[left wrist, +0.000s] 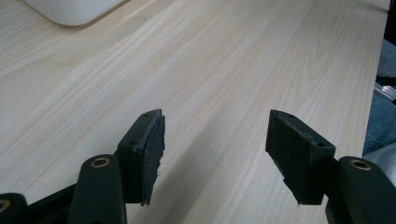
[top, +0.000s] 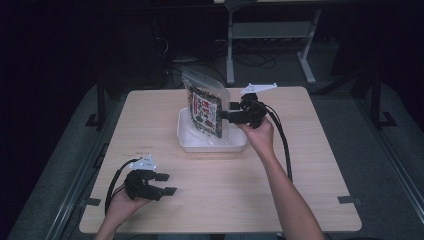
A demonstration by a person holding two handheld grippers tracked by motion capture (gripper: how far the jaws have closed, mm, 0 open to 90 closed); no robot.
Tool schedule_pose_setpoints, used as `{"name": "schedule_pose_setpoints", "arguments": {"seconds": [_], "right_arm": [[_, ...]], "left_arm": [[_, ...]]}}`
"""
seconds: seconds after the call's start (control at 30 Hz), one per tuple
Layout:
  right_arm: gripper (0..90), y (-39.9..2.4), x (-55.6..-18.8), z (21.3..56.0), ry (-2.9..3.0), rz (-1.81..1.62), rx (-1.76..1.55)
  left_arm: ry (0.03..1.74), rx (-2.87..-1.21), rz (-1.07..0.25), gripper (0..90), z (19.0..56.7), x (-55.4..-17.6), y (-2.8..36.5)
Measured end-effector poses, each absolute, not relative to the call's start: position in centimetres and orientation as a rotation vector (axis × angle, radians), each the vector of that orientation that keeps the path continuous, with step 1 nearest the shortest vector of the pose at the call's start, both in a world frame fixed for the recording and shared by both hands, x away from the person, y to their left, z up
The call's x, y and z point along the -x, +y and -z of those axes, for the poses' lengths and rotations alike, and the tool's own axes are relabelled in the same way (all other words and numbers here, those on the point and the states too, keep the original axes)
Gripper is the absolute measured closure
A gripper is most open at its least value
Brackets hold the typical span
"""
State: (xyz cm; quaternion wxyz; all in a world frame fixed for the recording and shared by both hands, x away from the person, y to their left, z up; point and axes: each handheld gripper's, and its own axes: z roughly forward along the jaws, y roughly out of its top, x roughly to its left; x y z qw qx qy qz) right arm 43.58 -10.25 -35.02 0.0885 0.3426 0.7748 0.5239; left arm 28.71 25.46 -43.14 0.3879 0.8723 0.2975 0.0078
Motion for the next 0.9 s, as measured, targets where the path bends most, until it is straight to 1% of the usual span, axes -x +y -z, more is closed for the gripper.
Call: {"name": "schedule_pose_setpoints", "arguments": {"seconds": [0.33,0.9], "right_arm": [[34.3,-12.1,-42.1,35.6,2.306,-1.599,-1.036],[32.4,-14.9,-39.6,35.3,2.323,-1.589,-1.057]], "left_arm": [[0.755,-2.227,-0.023,36.3,43.2,-28.7,25.3],[0.756,-2.240,-0.022,34.3,43.3,-28.7,25.1]]}}
